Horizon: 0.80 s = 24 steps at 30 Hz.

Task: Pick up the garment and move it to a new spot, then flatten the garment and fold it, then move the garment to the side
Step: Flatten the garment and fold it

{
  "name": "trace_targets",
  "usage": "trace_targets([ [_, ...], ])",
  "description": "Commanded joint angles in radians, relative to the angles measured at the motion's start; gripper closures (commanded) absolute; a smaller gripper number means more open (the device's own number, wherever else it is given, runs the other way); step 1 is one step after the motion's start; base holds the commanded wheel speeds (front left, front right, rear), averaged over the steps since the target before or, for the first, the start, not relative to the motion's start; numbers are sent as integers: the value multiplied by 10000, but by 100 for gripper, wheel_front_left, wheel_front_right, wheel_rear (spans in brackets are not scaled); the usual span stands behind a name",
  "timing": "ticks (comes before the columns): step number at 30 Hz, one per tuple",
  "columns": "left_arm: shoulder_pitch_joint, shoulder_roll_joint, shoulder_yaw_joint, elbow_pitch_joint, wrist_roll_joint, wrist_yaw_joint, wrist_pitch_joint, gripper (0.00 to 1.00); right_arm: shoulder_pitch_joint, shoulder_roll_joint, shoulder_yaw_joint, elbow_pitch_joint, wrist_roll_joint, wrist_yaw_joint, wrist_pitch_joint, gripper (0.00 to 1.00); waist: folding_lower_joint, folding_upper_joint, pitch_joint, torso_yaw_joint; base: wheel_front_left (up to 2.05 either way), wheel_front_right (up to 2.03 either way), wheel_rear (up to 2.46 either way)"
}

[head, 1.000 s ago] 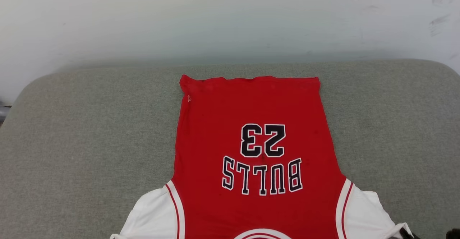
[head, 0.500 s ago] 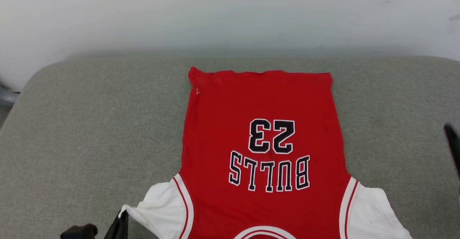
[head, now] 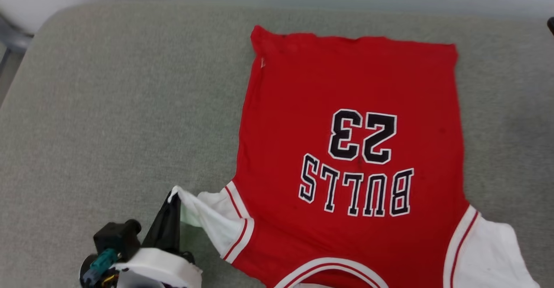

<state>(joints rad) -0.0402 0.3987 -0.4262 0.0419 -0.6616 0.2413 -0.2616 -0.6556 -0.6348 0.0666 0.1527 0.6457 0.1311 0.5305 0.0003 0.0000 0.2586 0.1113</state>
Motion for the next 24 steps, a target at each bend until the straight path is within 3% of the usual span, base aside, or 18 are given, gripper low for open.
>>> trace_targets([
  [1,-237,-78,7,-48,96,-34,-47,100,-438,-17,117,225,110,-8,425,0,-3,0,714,466,0,0,0],
  [6,-786,-538,-11,-80,459,-270,-47,100,-2251,-271,793,1372,47,-8,3010,0,-3,0,1632,933,0,0,0],
  [12,-1346,-1083,18,14,867,-573,-47,100,-3855,-292,1350,2368,-308,-8,4774,0,-3,0,2566,1418,0,0,0],
  [19,-1779,-1657,140,166,1255,-961,-36,100,-4754,-20,1548,3390,-967,-8,5130,0,-3,0,3399,1821,0,0,0],
  [24,-1946,-2003,278,316,1536,-1228,-21,100,-4407,30,1767,4167,-1318,-7,4976,0,-3,0,3755,1980,0,0,0],
])
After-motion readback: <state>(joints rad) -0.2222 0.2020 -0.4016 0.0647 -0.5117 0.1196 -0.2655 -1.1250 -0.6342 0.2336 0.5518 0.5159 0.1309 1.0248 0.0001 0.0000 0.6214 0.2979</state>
